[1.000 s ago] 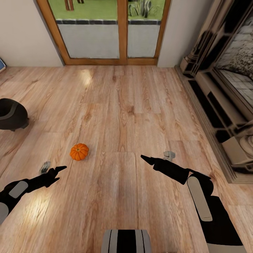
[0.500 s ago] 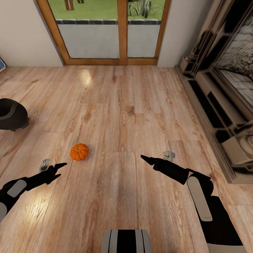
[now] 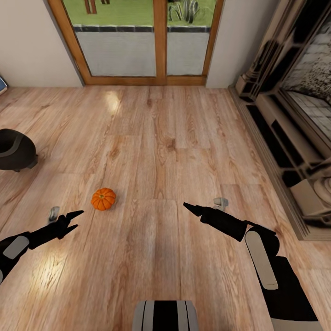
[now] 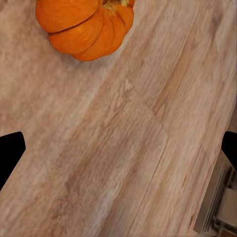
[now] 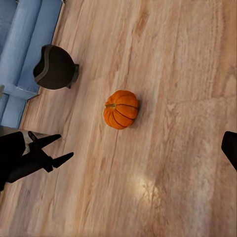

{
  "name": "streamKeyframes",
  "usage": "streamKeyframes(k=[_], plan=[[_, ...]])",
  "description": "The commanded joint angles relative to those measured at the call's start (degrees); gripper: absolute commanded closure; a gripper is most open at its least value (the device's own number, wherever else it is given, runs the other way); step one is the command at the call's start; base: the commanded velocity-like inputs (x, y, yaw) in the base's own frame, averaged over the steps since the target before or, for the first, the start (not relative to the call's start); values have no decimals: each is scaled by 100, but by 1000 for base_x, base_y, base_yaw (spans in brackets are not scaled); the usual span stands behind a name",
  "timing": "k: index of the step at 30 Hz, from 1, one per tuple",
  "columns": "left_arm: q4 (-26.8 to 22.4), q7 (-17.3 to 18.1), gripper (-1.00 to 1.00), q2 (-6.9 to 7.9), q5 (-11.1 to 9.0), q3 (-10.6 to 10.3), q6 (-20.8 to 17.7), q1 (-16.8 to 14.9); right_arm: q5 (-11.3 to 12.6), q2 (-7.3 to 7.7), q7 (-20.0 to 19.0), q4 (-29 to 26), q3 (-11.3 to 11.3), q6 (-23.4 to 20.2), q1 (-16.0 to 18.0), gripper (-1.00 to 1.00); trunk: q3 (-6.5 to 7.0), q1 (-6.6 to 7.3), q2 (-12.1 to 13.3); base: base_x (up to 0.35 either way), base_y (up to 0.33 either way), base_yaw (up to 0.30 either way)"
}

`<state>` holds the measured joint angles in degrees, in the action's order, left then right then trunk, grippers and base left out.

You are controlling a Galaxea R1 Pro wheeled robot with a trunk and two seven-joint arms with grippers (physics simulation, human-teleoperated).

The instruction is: Place each of the two pumpkins and all three candles from the living room inside a cabinet in the living room (use any cabinet), then make sure every cabinet is closed, and position the cauldron so it is next to a table in the living room.

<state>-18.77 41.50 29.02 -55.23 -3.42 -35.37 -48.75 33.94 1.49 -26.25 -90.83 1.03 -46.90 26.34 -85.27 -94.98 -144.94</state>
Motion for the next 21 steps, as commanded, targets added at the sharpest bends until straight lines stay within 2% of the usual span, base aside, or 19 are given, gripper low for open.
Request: streamKeyframes(k=[1,7,12,15,21], plan=[[5,1,-100,8,-58,-36,-28,-3,-2,-1,-28,-1,9,-32,3,-100,-4,0,-1,103,-62,0],[22,-267,-100,18,-64,-28,6,-3,-2,0,-59,0,11,-33,3,-100,-4,0,-1,219,-17,0],[22,-357,-100,18,-67,-25,25,-4,-2,0,-64,1,19,-35,3,-100,-4,0,-1,286,158,0],[28,-372,-100,22,-67,-20,70,-3,0,-3,-69,2,111,-34,3,-100,-4,0,-1,234,216,0],[31,-378,-100,17,-67,-18,104,-3,4,-8,-80,2,161,-37,3,-100,-4,0,-1,171,150,0]])
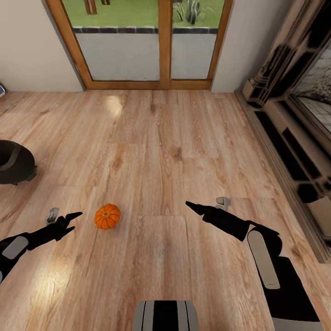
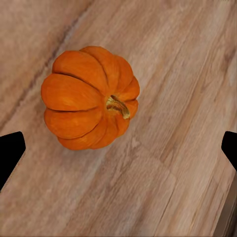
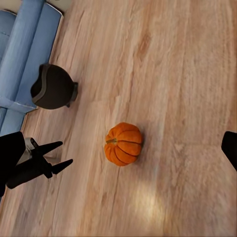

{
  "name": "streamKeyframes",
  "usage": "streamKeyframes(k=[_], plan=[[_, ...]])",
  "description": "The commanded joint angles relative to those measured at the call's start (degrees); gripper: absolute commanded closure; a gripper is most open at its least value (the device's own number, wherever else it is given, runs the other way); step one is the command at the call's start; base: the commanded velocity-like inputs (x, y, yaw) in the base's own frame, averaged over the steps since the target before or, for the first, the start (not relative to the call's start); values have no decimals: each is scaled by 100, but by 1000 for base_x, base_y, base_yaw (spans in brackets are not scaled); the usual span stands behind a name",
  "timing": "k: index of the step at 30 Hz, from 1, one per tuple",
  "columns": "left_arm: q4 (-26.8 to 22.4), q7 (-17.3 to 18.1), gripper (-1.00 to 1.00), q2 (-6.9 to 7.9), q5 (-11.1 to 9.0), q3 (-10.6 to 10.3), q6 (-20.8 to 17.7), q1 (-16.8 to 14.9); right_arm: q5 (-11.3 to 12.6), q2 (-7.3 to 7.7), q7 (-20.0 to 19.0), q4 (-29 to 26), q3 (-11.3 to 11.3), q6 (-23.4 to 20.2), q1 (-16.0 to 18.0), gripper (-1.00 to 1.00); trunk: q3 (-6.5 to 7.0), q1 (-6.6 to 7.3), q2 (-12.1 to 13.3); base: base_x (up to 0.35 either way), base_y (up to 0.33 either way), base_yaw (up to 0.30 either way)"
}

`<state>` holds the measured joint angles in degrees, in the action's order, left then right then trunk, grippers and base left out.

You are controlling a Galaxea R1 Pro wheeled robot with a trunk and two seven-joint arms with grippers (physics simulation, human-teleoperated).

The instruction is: Place each of the two pumpkins and all three candles from the living room inside a cabinet in the living room (use any cabinet), then make sure every cabinet is closed, and position the cauldron so it is next to a table in the living room.

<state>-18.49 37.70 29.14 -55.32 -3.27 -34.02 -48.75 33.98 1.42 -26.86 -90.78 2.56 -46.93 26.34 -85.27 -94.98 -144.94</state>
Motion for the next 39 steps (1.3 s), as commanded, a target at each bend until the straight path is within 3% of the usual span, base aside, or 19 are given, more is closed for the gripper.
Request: streamKeyframes(k=[1,37,39], plan=[[3,2,-100,5,-58,-33,-30,-3,1,-1,-20,-2,10,-35,3,-100,-4,0,-1,75,55,0],[4,1,-100,-29,-58,-35,-17,-3,3,5,-21,-5,25,-35,3,-100,-4,0,-1,75,31,0],[2,1,-100,-30,-58,-37,-17,-3,3,6,-21,-6,25,-36,3,-100,-48,-5,-4,2,0,0]])
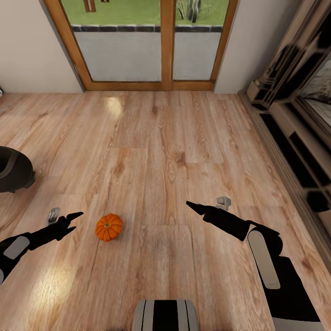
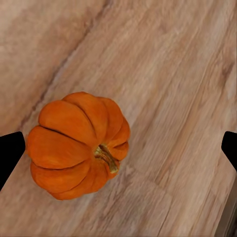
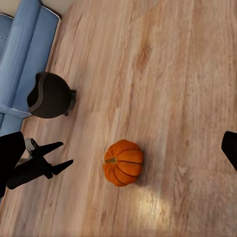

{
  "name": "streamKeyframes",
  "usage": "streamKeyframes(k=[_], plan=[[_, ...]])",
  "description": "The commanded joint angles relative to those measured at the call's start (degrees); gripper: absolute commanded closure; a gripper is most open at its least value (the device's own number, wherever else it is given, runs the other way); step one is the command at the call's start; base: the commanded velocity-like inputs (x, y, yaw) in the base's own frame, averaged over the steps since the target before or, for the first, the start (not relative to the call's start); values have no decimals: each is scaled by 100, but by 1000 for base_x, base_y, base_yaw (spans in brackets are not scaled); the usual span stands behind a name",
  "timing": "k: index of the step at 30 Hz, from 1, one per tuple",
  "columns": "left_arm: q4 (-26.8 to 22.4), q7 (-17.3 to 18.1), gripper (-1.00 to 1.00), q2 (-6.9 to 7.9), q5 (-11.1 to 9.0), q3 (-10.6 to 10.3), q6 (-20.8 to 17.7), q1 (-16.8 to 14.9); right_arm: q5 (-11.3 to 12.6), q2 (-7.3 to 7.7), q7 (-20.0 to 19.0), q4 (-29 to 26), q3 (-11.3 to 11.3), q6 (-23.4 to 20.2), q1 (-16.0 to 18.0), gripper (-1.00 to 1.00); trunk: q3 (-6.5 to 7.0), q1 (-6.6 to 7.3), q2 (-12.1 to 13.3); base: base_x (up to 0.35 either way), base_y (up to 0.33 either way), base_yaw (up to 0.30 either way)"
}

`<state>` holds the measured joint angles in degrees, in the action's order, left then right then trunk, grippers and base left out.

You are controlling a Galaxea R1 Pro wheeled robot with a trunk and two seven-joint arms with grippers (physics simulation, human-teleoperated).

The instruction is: Place each of the two pumpkins and all three candles from the living room inside a cabinet in the living room (use any cabinet), then make sure every cabinet is closed, and position the cauldron so it is next to a table in the living room.

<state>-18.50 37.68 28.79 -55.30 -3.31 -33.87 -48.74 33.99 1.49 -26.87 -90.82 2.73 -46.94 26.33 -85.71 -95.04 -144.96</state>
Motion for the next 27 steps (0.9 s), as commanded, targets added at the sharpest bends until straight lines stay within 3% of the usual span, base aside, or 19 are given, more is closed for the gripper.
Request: streamKeyframes(k=[1,5,13,24,27], plan=[[-1,2,-100,5,-60,-35,-35,-4,3,0,-20,-4,8,-34,3,-100,-26,-1,-3,0,0,0],[-4,2,-100,6,-57,-37,-41,-4,3,0,-55,-2,8,-34,3,-100,-115,-12,-8,0,0,0],[-32,10,-100,2,-46,-50,-40,-4,-5,0,-338,0,139,-34,-18,-100,-115,-12,-8,0,0,0],[-11,2,-100,-8,-19,-56,-25,-3,-6,0,-364,0,209,-34,-49,-100,-359,-40,-23,0,0,0],[-8,-176,-100,-12,-16,-51,75,-4,-3,0,-367,2,210,-34,-49,-100,-425,-48,-27,0,0,0]])
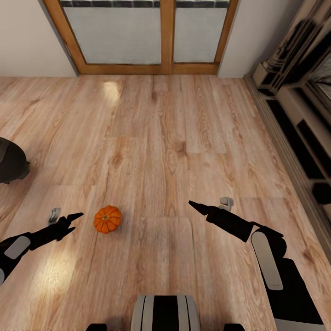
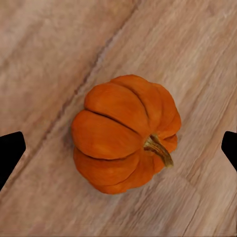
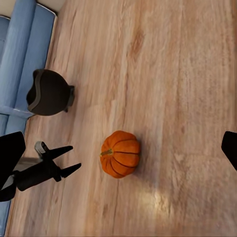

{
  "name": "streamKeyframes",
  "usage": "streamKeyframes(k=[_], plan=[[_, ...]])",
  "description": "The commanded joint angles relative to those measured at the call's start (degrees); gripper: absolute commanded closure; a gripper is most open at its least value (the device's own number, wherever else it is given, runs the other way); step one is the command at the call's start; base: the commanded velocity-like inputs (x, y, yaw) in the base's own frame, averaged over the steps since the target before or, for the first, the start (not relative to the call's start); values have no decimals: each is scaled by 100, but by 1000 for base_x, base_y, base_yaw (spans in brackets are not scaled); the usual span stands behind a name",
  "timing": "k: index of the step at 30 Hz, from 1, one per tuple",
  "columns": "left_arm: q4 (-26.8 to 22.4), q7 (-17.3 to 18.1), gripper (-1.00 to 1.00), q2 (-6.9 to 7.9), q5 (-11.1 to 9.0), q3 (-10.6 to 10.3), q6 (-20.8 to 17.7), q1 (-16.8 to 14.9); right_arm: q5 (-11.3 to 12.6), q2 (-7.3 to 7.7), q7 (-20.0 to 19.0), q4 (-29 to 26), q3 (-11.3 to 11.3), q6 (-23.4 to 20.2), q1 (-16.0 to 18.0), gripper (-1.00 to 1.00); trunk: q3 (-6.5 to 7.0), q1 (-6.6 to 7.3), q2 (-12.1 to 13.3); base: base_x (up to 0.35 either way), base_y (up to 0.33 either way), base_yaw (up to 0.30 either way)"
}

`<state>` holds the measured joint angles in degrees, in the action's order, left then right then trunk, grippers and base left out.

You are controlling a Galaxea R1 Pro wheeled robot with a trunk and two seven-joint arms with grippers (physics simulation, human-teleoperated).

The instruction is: Place each of the two pumpkins and all three candles from the living room inside a cabinet in the living room (use any cabinet), then make sure every cabinet is closed, and position the cauldron so it is next to a table in the living room.

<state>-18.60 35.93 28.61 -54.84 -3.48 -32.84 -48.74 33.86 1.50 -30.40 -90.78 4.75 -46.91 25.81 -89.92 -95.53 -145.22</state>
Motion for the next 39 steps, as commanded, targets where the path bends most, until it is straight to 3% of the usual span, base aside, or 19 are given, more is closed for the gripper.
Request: streamKeyframes(k=[1,5,12,14,39], plan=[[-1,-55,-100,5,-61,-34,-9,-4,9,-1,-16,-2,8,-37,3,-100,-26,-1,-3,0,0,0],[-14,-433,-100,4,-45,-35,244,2,10,-1,-17,-3,7,-38,3,-100,-115,-12,-8,0,0,0],[-52,-957,-100,-14,-28,-70,633,5,15,-1,-18,-5,3,-37,3,-100,-137,-14,-10,0,0,0],[-55,-979,-100,-17,-28,-75,666,5,13,-2,-18,-4,2,-37,3,-100,-181,-19,-12,0,0,0],[-407,-945,-100,-57,-18,-100,631,-4,16,-5,-19,-6,1,-37,3,-100,-181,-19,-12,0,-38,0]])
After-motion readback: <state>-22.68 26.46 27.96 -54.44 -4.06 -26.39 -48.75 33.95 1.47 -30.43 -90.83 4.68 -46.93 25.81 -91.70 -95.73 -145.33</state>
